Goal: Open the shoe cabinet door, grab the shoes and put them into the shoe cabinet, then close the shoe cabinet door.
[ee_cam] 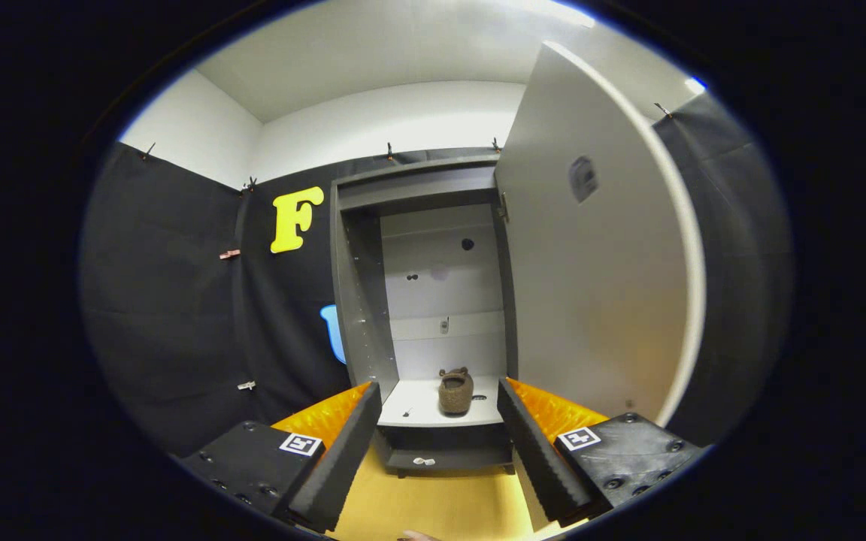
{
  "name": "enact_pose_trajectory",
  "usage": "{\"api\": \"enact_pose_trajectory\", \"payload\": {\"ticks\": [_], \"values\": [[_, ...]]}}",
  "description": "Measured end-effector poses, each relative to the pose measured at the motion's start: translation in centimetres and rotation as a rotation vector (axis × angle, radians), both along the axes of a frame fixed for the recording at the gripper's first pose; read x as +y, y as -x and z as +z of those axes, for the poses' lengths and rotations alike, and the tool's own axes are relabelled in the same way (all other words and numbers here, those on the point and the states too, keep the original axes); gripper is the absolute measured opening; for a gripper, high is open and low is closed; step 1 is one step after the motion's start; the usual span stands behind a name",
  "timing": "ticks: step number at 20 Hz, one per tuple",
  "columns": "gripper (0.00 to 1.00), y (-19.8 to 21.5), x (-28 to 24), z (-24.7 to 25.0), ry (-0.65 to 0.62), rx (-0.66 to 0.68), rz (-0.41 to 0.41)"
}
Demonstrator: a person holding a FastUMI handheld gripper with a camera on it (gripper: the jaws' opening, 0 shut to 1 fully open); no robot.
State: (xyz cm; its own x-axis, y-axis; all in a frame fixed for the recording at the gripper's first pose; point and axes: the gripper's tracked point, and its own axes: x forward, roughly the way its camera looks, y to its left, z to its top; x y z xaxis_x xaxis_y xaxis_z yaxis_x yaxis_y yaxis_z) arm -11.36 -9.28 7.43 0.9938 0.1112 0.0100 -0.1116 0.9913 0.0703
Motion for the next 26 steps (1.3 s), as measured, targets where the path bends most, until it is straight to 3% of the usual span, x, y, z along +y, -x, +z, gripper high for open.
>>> {"api": "enact_pose_trajectory", "payload": {"ticks": [6,10,13,18,26], "values": [[0.98,7.2,-8.7,0.8,-0.007,-0.005,-0.059],[0.98,8.5,-13.9,0.2,0.005,0.014,-0.119],[0.98,8.1,-16.5,-0.3,-0.013,0.022,-0.136],[0.98,5.3,-19.0,-2.0,-0.055,0.064,-0.081],[0.98,1.0,-19.1,-4.2,-0.059,0.129,-0.031]]}}
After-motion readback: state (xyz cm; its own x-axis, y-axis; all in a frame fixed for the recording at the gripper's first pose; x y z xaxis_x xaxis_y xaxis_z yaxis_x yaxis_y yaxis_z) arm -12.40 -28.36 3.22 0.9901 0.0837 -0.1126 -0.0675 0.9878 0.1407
